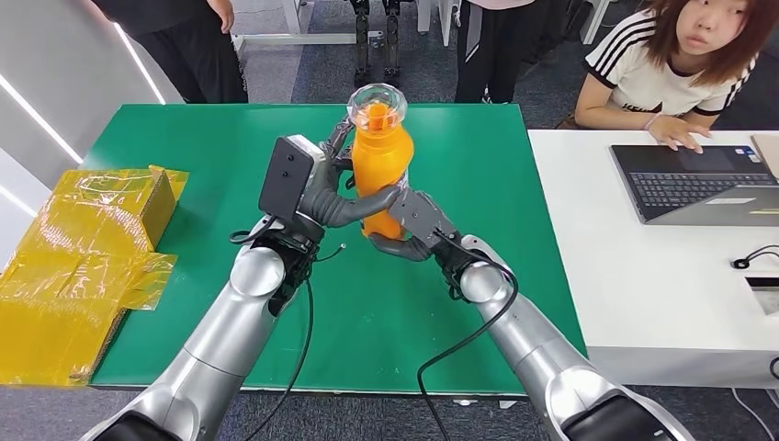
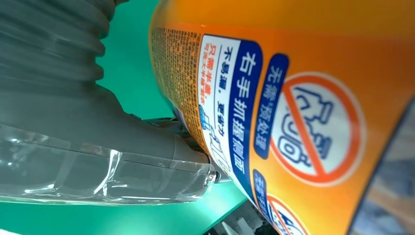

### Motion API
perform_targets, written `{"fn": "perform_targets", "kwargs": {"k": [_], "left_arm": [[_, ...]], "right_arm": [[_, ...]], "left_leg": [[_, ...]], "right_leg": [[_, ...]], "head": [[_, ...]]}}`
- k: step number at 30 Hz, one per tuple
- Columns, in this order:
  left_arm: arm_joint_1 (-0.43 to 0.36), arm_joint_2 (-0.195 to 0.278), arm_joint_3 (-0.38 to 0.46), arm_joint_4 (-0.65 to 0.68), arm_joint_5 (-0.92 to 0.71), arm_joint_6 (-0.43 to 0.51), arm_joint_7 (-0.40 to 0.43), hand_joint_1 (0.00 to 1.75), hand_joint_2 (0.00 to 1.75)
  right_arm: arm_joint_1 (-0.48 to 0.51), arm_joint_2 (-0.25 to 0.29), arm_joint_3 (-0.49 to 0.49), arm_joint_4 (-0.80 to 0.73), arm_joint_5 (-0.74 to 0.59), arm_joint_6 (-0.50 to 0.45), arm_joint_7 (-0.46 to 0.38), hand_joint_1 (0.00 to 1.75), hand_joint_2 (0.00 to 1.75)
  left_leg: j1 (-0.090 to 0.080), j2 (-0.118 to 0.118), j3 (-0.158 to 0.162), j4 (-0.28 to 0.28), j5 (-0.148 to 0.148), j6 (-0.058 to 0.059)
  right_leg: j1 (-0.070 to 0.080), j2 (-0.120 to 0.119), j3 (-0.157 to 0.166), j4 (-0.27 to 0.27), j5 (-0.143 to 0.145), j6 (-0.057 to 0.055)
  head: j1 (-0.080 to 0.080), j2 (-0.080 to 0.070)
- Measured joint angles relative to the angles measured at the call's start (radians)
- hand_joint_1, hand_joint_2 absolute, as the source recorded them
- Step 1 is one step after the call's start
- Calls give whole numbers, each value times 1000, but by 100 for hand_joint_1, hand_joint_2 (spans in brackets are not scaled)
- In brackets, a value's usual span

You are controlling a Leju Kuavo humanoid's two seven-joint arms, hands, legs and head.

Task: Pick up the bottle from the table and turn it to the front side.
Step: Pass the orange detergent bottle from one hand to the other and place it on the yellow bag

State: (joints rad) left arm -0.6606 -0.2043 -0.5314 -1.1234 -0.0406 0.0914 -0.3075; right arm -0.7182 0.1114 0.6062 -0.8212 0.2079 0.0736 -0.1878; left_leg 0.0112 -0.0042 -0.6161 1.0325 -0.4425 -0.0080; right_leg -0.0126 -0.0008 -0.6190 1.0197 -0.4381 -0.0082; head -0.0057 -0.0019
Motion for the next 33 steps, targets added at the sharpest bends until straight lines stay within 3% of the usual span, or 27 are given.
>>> {"fn": "perform_targets", "kwargs": {"k": [26, 27, 30, 31, 33], "left_arm": [[0, -4, 19, 12, 50, -38, -5, 175, 175], [0, -4, 19, 12, 50, -39, -5, 175, 175], [0, -4, 20, 13, 52, -41, -5, 175, 175], [0, -4, 20, 13, 56, -42, -5, 175, 175], [0, -4, 20, 14, 65, -47, -6, 175, 175]], "right_arm": [[-1, 5, -11, 9, 29, -1, -10, 175, 175], [-1, 5, -11, 9, 30, -1, -10, 162, 175], [-1, 5, -12, 9, 31, 0, -10, 31, 175], [-1, 5, -12, 9, 31, 0, -10, 0, 175], [-1, 5, -12, 9, 32, 2, -12, 0, 175]], "left_leg": [[0, 0, 0, 0, 0, 0], [0, 0, 0, 0, 0, 0], [0, 0, 0, 0, 0, 0], [0, 0, 0, 0, 0, 0], [0, 0, 0, 0, 0, 0]], "right_leg": [[0, 0, 0, 0, 0, 0], [0, 0, 0, 0, 0, 0], [0, 0, 0, 0, 0, 0], [0, 0, 0, 0, 0, 0], [0, 0, 0, 0, 0, 0]], "head": [[0, 0], [0, 0], [0, 0], [0, 0], [0, 0]]}}
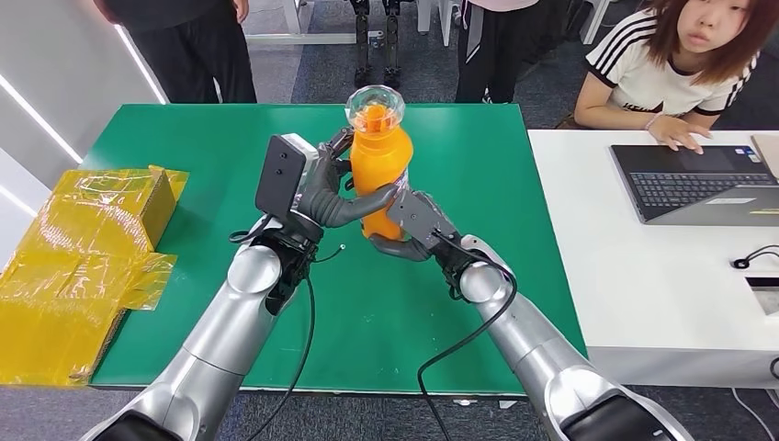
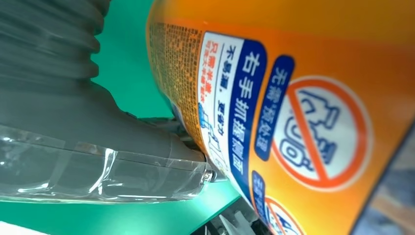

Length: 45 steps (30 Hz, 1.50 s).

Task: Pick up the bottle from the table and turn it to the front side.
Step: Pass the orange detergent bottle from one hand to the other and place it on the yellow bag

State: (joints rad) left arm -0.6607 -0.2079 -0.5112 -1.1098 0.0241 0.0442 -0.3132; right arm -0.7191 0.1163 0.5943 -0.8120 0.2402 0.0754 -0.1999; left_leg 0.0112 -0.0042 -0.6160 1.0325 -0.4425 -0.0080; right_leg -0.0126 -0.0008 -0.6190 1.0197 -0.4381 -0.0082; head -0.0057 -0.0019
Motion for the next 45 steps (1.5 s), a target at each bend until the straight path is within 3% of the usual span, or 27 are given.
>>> {"fn": "perform_targets", "kwargs": {"k": [7, 17, 29, 37, 41, 45], "left_arm": [[7, 18, 8, 1, 25, -2, -34, 175, 175], [55, 98, 79, -10, 72, 0, -70, 175, 175], [46, 101, 79, 29, 60, 66, -85, 175, 175], [30, 128, 68, 31, -290, 282, -111, 175, 175], [29, 176, 69, -9, -513, 363, -89, 175, 175], [28, 220, 75, -45, -597, 384, -78, 175, 175]], "right_arm": [[34, -11, -9, -42, -29, -14, -60, 0, 175], [278, -124, -72, -352, -176, -90, -180, 0, 175], [467, -187, -91, -650, -166, -151, -203, 0, 175], [524, -211, -91, -744, -152, -179, -222, 0, 175], [564, -219, -101, -792, -136, -193, -237, 0, 175], [591, -226, -114, -826, -129, -201, -243, 0, 175]], "left_leg": [[0, 0, 0, 0, 0, 0], [0, 0, -1, 0, 0, 0], [0, 0, 0, 0, 0, 0], [0, 0, 0, 0, 0, 0], [0, 1, 0, 0, 0, 0], [0, 0, 0, 0, 0, 0]], "right_leg": [[0, 0, 0, 0, 0, 0], [0, 0, 0, -1, -1, 1], [0, 0, -1, -1, -1, 1], [0, 0, -1, 0, -1, 1], [0, 1, -1, 0, -1, 1], [0, 0, -1, 0, -1, 1]], "head": [[0, 0], [0, 0], [0, 0], [0, 0], [0, 0], [0, 0]]}}
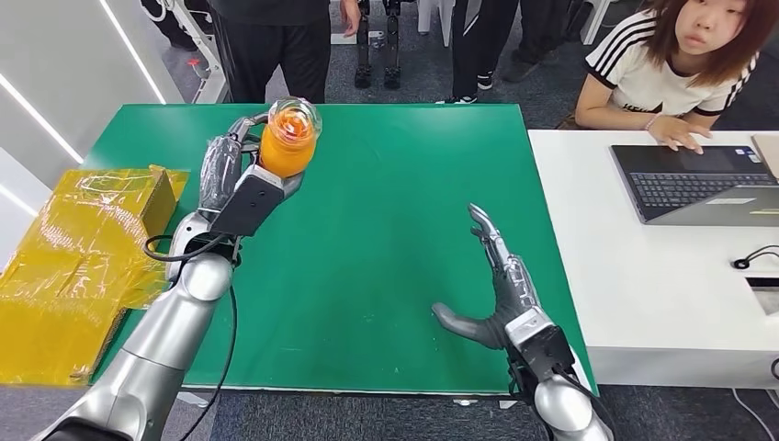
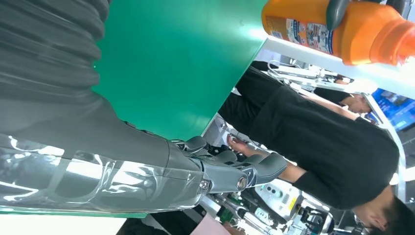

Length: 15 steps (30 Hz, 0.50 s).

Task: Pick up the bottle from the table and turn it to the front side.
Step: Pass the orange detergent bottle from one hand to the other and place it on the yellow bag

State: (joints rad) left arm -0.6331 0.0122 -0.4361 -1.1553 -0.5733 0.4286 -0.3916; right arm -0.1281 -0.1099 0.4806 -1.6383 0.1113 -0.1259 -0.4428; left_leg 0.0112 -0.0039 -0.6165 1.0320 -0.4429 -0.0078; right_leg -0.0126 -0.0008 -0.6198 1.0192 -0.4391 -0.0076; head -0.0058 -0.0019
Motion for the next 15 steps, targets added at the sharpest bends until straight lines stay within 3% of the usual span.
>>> {"fn": "perform_targets", "kwargs": {"k": [3, 7, 10, 15], "left_arm": [[-7, 42, 0, -14, -183, 78, 47, 175, 175], [-34, 176, 3, -32, -562, 197, 131, 175, 175], [-42, 267, 13, -35, -681, 222, 145, 175, 175], [-41, 343, 16, -33, -880, 228, 220, 175, 175]], "right_arm": [[24, -11, -7, -19, 3, -16, -17, 0, 175], [84, -38, -30, -58, -15, -44, -57, 0, 175], [113, -58, -47, -84, -23, -55, -64, 0, 175], [159, -71, -65, -121, -23, -76, -80, 0, 175]], "left_leg": [[0, 1, 0, 0, 0, 0], [0, 4, 1, 0, 0, 0], [0, 4, 2, -1, 0, -1], [0, 3, 1, -1, 0, -1]], "right_leg": [[0, 1, 0, 0, 0, 0], [0, 4, 0, 0, 1, -1], [0, 4, 0, 0, 0, -1], [0, 3, 0, 0, 0, -1]], "head": [[0, 0], [0, 0], [0, 0], [0, 0]]}}
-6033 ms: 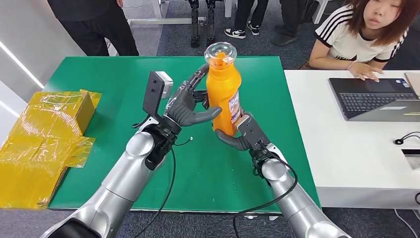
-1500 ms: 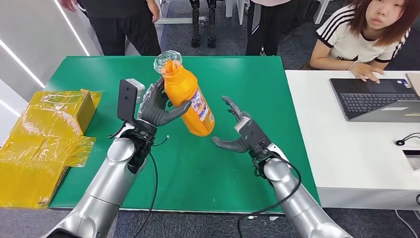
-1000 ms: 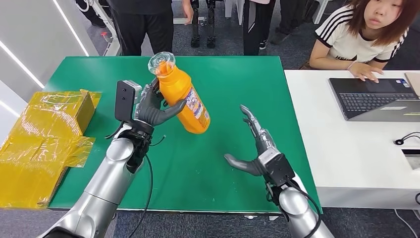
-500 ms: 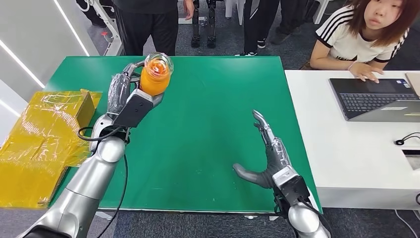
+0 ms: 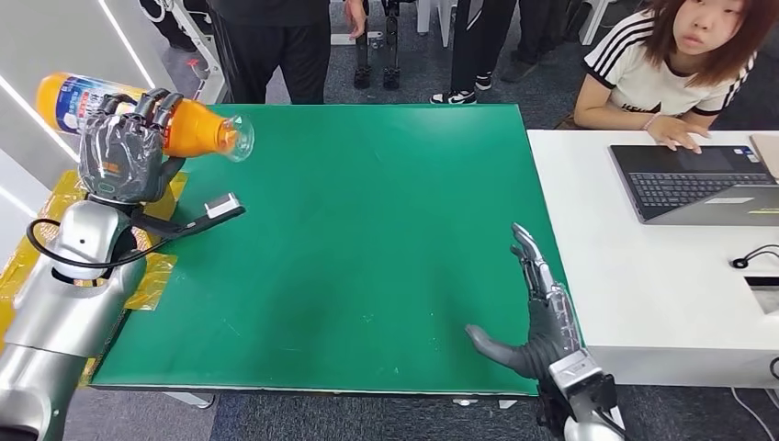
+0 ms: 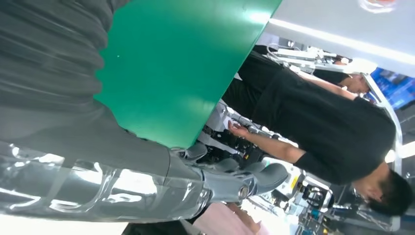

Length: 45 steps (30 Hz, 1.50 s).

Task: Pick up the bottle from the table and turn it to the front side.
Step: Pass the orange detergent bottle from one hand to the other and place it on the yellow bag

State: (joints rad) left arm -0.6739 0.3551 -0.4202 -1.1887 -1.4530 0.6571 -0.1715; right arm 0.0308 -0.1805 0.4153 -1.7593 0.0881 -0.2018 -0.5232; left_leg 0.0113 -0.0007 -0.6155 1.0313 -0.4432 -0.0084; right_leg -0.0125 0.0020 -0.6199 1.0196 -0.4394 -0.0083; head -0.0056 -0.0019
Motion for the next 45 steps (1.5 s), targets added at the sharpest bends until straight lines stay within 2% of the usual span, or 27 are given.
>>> {"fn": "perform_targets", "kwargs": {"k": [2, 5, 12, 18, 24, 29, 32, 36, 41, 45], "left_arm": [[1, 21, -3, 9, -77, 2, 52, 175, 175], [3, 41, -18, 36, -107, 3, 112, 175, 175], [18, 66, -62, 114, -111, 5, 157, 175, 175], [75, 32, -63, 236, -103, 13, 133, 175, 175], [85, -27, -63, 366, -99, -5, 165, 175, 175], [105, -53, -46, 419, -28, -18, 114, 175, 175], [120, -58, -39, 427, -24, -30, 112, 175, 175], [140, -59, -38, 443, -74, -39, 168, 175, 175], [155, -51, -40, 472, -109, -64, 301, 175, 175], [162, -42, -41, 496, -112, -83, 342, 175, 175]], "right_arm": [[28, -1, -10, -18, 8, -9, -12, 0, 175], [63, -1, -23, -44, 21, -13, -20, 0, 175], [99, 2, -46, -87, 42, 17, -13, 0, 175], [110, 13, -68, -111, 64, 46, -1, 0, 175], [104, 28, -87, -117, 77, 73, 16, 0, 175], [88, 30, -98, -117, 66, 82, 25, 0, 175], [79, 30, -104, -117, 56, 92, 30, 0, 175], [74, 30, -106, -117, 53, 98, 32, 0, 175], [75, 31, -106, -112, 59, 98, 26, 0, 175], [74, 33, -106, -103, 64, 102, 23, 0, 175]], "left_leg": [[0, 0, 0, 0, 0, 0], [0, 0, 0, 0, 0, 0], [0, 1, 0, 0, 0, 0], [0, 1, 0, 0, 0, 0], [0, 1, 0, 0, 0, 0], [0, 0, 0, 0, 0, 0], [0, 0, 0, 0, 0, 0], [0, 0, 0, 0, 0, 0], [0, 0, 0, 0, 0, 0], [0, 0, 0, 0, 0, 0]], "right_leg": [[0, 0, 0, 0, 0, 0], [0, 0, 0, 0, 0, 0], [0, 1, 0, 0, 0, 0], [0, 1, 0, 0, 0, 0], [0, 1, 0, 0, 0, 0], [0, 1, 0, 0, 0, 0], [0, 0, 0, 0, 0, 0], [0, 0, 0, 0, 0, 0], [0, 0, 0, 0, 0, 0], [0, 0, 0, 0, 0, 0]], "head": [[0, 0], [0, 0], [0, 0], [0, 0], [0, 0], [0, 0], [0, 0], [0, 0], [0, 0], [0, 0]]}}
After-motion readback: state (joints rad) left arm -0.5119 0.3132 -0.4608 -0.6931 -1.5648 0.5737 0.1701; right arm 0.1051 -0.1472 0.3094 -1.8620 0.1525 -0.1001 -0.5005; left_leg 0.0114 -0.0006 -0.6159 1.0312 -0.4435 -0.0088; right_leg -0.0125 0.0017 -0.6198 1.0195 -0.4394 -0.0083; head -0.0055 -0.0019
